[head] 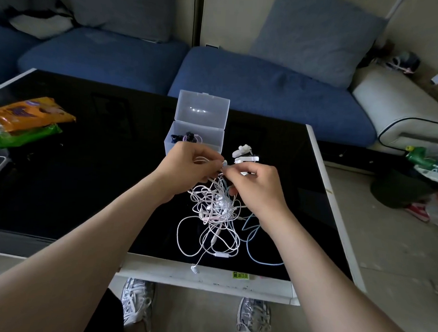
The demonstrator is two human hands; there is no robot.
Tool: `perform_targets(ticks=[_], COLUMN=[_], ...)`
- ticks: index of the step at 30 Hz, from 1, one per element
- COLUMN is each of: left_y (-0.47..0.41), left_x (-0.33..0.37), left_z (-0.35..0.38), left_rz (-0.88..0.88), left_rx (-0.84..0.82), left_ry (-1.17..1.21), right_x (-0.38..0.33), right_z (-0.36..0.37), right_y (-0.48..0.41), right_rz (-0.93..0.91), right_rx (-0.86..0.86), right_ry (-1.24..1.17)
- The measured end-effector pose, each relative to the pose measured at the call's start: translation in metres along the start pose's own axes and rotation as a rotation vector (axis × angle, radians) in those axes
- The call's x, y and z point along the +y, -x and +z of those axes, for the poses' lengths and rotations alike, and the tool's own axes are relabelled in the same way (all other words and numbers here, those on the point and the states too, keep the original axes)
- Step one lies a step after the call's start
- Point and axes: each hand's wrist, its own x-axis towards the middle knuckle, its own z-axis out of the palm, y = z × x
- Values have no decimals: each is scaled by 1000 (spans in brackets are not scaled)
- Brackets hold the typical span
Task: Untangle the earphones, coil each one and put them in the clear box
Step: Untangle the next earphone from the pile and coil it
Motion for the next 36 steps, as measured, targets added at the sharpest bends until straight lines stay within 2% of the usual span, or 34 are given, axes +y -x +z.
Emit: perform_targets(ticks=[5,9,14,17,20,22,24,27,32,36], left_y=[-1,0,2,4,4,4,3,3,4,3], left_x=[-3,-1,0,2,2,1,-1,1,7,8], left_z=[0,3,4,5,5,4,3,4,8,10], left_rz=[53,17,43,66,80,82,76,76,-10,-115], left_rx=[-31,-21,3,7,-20,-28,-30,-47,1,3], left_ry=[-12,5,-98,-111,-144,-186,-209,-188,38,244], right_x=[2,13,20,20,18,19,18,13,6,5], right_z=[-2,1,2,2,3,3,1,-5,-1,1], right_y=[1,-5,-10,-12,-13,-14,-15,-14,-14,-16], right_rz=[-126,-343,-611,-673,-630,-531,-346,-130,163,218], right_rx=[35,87,151,189,151,77,10,30,-7,-68], right_ry=[215,477,799,913,1050,942,642,344,-65,-168])
